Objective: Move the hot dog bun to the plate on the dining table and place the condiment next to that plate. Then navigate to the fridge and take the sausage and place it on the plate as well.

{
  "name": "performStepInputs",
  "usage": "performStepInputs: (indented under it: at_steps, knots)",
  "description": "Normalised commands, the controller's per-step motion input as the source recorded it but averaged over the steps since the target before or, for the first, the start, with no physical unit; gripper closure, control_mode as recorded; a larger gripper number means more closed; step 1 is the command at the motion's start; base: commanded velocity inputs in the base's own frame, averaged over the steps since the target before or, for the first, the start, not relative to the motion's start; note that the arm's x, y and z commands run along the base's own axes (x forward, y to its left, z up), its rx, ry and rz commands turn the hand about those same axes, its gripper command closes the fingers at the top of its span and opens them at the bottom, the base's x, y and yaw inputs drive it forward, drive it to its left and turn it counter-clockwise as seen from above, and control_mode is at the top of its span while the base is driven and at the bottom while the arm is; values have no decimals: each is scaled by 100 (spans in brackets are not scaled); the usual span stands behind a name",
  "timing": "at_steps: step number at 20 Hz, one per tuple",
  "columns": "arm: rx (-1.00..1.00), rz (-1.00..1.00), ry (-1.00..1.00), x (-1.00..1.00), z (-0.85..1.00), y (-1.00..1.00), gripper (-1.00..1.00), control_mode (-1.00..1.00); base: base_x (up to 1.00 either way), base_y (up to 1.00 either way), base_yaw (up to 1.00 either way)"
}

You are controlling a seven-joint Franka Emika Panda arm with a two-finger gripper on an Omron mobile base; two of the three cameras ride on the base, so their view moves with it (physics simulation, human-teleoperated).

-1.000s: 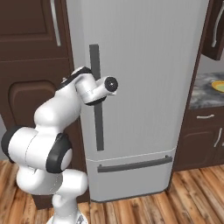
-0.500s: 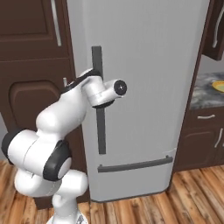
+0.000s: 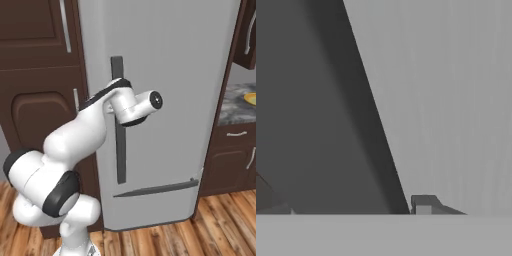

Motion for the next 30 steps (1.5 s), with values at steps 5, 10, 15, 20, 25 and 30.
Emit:
performStepInputs:
  at_steps: [5,10,15,20,25,30]
  knots:
    - [8,0,-8,-52,-1,-100,100,-100,0,0,0]
    - [21,0,-30,-99,-31,-100,100,-100,0,0,0]
    - [21,0,-30,-87,-31,-100,100,-100,0,0,0]
    - [2,0,-8,-34,-3,-69,-100,-100,0,0,0]
    - [-7,-1,-3,-80,0,-5,-100,-100,0,0,0]
    - [-17,-5,-12,-100,0,16,-100,-100,0,0,0]
